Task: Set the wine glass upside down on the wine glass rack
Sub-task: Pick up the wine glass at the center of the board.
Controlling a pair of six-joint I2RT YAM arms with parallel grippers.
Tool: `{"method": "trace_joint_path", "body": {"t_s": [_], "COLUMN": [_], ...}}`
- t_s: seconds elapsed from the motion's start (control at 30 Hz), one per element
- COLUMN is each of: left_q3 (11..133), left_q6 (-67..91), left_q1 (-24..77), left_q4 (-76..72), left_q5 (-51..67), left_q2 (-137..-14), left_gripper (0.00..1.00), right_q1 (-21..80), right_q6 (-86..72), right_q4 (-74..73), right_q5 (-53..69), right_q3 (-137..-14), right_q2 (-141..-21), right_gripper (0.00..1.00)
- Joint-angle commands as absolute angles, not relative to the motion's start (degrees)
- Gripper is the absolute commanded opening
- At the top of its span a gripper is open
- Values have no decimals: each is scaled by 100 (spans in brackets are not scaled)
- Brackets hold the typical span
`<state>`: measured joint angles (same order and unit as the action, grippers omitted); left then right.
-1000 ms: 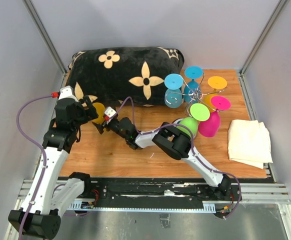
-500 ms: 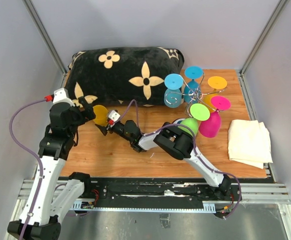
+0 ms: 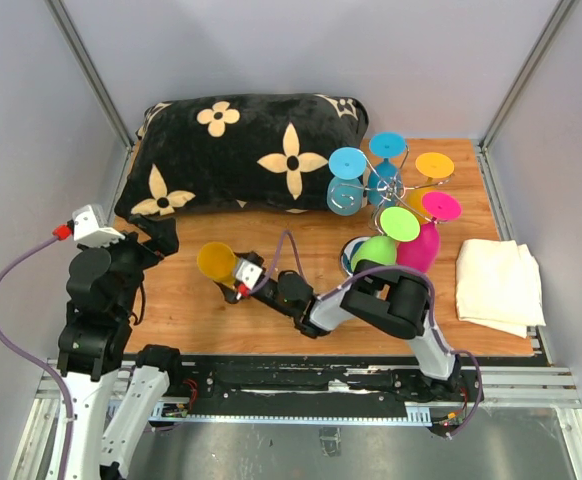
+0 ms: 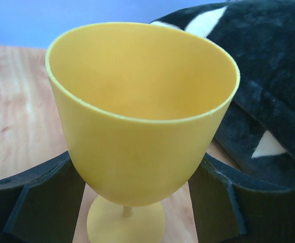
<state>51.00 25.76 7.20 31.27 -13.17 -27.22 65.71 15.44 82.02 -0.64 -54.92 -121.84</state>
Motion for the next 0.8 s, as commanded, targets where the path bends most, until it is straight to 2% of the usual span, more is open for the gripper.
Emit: {"method": "trace_joint_path", "body": {"t_s": [0.0, 0.17, 0.47, 0.77], "left_q3": [5073, 4782, 4595, 4277], "left_q6": [2661, 2378, 2077, 2432], "left_q1": [677, 677, 780, 809], "left_q4": [3102, 2990, 2867, 2498], "left_q5": [-870, 32, 653, 1762], "left_q2": [-2682, -2620, -2558, -2447], "left_gripper": [100, 100, 100, 100], "right_q1": [7154, 7846, 9247, 9922], "right_q6": [2390, 2610, 2726, 2658], "right_q4": [8824, 8850, 8941, 8978], "right_q5": [-662, -1128, -2592, -3543], "right_q3": [-4674, -3928, -2914, -2156], "right_q2": [-11707, -11131, -10730, -9875], "right_gripper": [59, 60, 61, 60]}}
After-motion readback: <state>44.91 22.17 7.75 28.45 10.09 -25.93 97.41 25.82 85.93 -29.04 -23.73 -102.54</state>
